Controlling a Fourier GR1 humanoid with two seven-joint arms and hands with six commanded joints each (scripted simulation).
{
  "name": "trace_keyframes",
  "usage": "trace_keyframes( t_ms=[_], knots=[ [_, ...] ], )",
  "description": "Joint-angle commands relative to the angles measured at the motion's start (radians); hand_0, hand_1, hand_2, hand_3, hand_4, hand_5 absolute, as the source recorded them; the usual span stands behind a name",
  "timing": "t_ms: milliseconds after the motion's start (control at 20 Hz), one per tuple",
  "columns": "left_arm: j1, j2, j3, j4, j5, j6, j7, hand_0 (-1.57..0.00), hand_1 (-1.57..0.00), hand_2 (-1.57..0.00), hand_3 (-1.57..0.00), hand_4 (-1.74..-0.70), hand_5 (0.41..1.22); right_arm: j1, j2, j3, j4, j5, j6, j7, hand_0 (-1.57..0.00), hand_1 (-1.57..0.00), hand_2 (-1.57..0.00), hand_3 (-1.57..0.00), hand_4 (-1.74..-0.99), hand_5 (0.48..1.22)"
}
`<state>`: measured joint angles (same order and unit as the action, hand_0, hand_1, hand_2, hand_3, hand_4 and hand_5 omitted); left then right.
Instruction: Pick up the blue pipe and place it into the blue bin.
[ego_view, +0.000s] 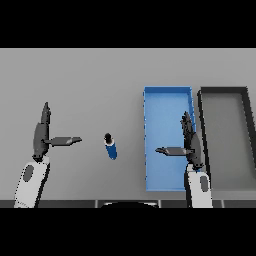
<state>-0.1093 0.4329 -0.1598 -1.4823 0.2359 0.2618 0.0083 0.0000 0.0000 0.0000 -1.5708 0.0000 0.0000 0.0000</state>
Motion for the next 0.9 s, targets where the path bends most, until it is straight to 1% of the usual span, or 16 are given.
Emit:
trace_keyframes(
  t_ms=[0,200,250,300,350,400,500,600,650,700,800,850],
  knots=[
    [-0.002,-0.001,0.0,0.001,0.0,0.001,-0.003,0.0,0.0,0.0,0.0,-1.19,0.605,-0.002,0.0,-0.001,0.001,-0.001,-0.001,0.001,0.0,0.0,0.0,0.0,-1.254,0.598],
    [-0.015,-0.004,0.0,0.012,-0.002,0.0,-0.002,0.0,0.0,0.0,0.0,-1.19,0.605,-0.015,-0.004,-0.006,0.012,-0.003,-0.001,0.006,0.0,0.0,0.0,0.0,-1.254,0.598],
    [-0.014,-0.007,-0.004,0.013,-0.005,-0.001,-0.007,0.0,0.0,0.0,0.0,-1.19,0.605,-0.018,-0.009,-0.01,0.003,-0.01,0.003,0.013,0.0,0.0,0.0,0.0,-1.254,0.598],
    [0.007,0.055,-0.018,0.012,0.02,-0.126,-0.057,0.0,0.0,0.0,0.0,-1.19,0.605,0.033,-0.065,0.027,-0.028,0.053,0.029,-0.037,0.0,0.0,0.0,0.0,-1.254,0.598],
    [0.023,0.108,-0.018,0.02,0.042,-0.215,-0.081,0.0,0.0,0.0,0.0,-1.19,0.606,0.073,-0.097,0.055,-0.058,0.091,0.049,-0.074,0.0,0.0,0.0,0.0,-1.255,0.597],
    [0.026,0.131,-0.017,0.043,0.051,-0.268,-0.101,0.0,0.0,0.0,0.0,-1.19,0.604,0.081,-0.118,0.067,-0.066,0.12,0.052,-0.068,0.0,0.0,0.0,0.0,-1.251,0.597],
    [0.016,0.147,-0.028,0.061,0.053,-0.321,-0.115,0.0,0.0,0.0,0.0,-1.19,0.603,0.101,-0.137,0.09,-0.099,0.157,0.053,-0.054,0.0,0.0,0.0,0.0,-1.244,0.596],
    [0.021,0.164,-0.035,0.048,0.047,-0.343,-0.134,0.0,0.0,0.0,0.0,-1.17,0.603,0.099,-0.138,0.105,-0.117,0.173,0.054,-0.02,0.0,0.0,0.0,0.0,-1.236,0.594],
    [0.032,0.172,-0.045,0.025,0.048,-0.361,-0.152,0.0,0.0,0.0,0.0,-1.17,0.605,0.099,-0.141,0.1,-0.104,0.171,0.055,-0.023,0.0,0.0,0.0,0.0,-1.228,0.595],
    [0.039,0.183,-0.06,0.007,0.037,-0.375,-0.15,0.0,0.0,0.0,0.0,-1.16,0.605,0.104,-0.144,0.098,-0.106,0.161,0.064,-0.03,0.0,0.0,0.0,0.0,-1.226,0.593],
    [0.058,0.208,-0.093,-0.016,0.041,-0.447,-0.15,0.0,0.0,0.0,0.0,-1.17,0.592,0.103,-0.136,0.107,-0.102,0.169,0.061,-0.051,0.0,0.0,0.0,0.0,-1.226,0.596],
    [0.069,0.21,-0.117,-0.044,0.043,-0.473,-0.135,0.0,0.0,0.0,0.0,-1.18,0.584,0.091,-0.148,0.095,-0.093,0.162,0.066,-0.051,0.0,0.0,0.0,0.0,-1.228,0.601]
  ],
)
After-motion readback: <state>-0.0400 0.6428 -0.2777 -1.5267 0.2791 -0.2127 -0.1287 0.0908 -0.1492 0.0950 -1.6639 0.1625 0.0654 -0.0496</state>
